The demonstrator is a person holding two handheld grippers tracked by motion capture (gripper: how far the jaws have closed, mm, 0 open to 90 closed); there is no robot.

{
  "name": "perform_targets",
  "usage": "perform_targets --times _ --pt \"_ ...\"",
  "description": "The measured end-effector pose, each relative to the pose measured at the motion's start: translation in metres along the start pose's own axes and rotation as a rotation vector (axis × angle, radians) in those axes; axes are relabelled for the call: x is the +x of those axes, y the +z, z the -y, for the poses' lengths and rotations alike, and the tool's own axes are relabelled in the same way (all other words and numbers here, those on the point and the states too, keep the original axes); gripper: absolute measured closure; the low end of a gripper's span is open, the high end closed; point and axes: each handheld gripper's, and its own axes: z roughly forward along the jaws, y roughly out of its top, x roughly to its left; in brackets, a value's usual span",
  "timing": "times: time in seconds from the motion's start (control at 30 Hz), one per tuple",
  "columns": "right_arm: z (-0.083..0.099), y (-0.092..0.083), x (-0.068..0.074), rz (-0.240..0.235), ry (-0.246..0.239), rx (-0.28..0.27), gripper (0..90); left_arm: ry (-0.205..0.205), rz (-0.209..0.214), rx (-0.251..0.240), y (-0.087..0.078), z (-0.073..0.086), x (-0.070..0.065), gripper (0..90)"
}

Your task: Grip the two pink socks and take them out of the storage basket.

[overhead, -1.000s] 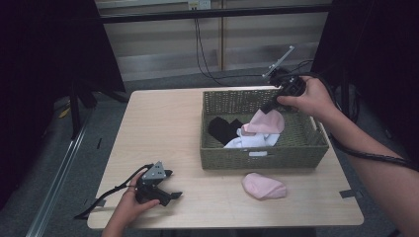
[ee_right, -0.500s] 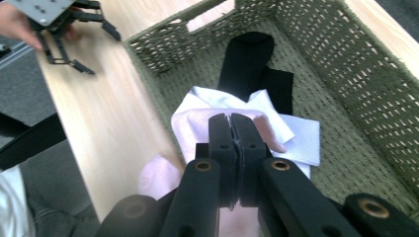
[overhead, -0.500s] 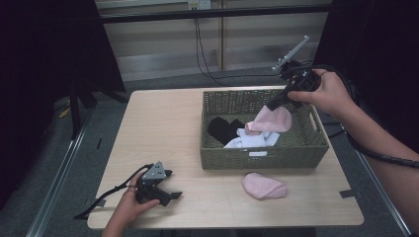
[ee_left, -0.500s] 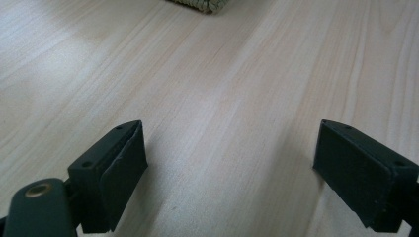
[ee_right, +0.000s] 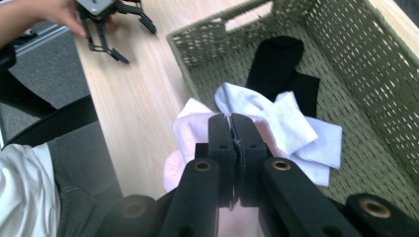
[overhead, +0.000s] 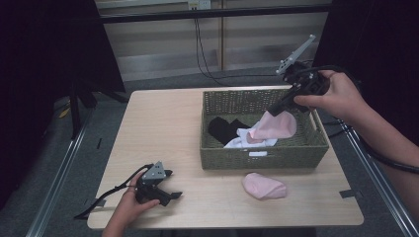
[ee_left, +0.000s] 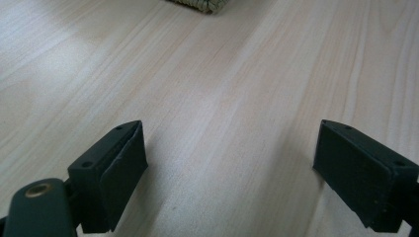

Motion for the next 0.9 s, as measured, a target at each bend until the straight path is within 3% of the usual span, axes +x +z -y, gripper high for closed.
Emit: perform_targets --times 0.37,0.73,0.9 --pt "0.002 0.007 0.031 -0.07 -0.076 0.017 87.4 0.0 0.001 0.0 0.0 0.0 0.0 12.1" --pt "0.011 0.042 0.049 -0.154 -0.125 0.048 86.5 0.0 0.001 0.001 0.0 0.0 0.0 12.1" --pt "0.016 0.06 0.052 -0.158 -0.131 0.057 72.5 0.0 0.001 0.001 0.0 0.0 0.0 12.2"
